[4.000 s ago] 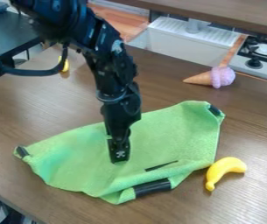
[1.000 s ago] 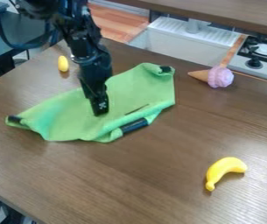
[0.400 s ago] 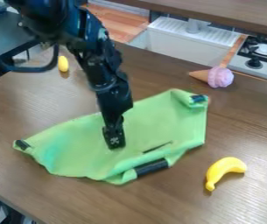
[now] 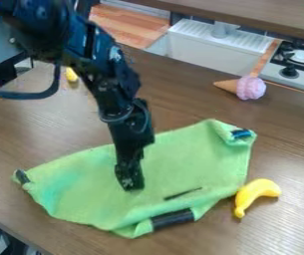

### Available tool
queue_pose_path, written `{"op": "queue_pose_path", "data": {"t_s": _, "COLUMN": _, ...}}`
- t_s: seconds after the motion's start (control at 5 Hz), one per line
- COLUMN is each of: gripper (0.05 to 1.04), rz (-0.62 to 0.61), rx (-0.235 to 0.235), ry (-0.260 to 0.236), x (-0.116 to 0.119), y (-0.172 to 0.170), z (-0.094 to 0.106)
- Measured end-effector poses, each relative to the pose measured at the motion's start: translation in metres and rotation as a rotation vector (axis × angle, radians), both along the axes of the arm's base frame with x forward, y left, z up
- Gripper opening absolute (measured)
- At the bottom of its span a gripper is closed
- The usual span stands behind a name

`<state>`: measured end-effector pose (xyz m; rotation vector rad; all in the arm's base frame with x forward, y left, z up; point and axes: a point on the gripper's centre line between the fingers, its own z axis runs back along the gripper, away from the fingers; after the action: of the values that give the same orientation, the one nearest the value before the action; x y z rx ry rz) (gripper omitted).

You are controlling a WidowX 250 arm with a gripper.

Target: Move the cloth to the center of the table

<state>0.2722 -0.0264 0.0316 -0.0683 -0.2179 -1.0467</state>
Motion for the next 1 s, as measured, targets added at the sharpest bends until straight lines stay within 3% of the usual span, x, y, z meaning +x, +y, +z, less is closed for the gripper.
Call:
{"op": "queue_pose_path", "data": {"t_s": 0.2, "gripper": 1.001, "rz": -0.017, "rx": -0.004, "ry": 0.006, "x": -0.006, "y": -0.001, "z": 0.0}}
{"op": "queue_pose_path", "data": {"t_s": 1.0, "gripper": 1.001, "rz": 0.193, "rx": 0.043, "ry": -0.045, "x": 0.058, "y": 0.062, "z": 0.002}}
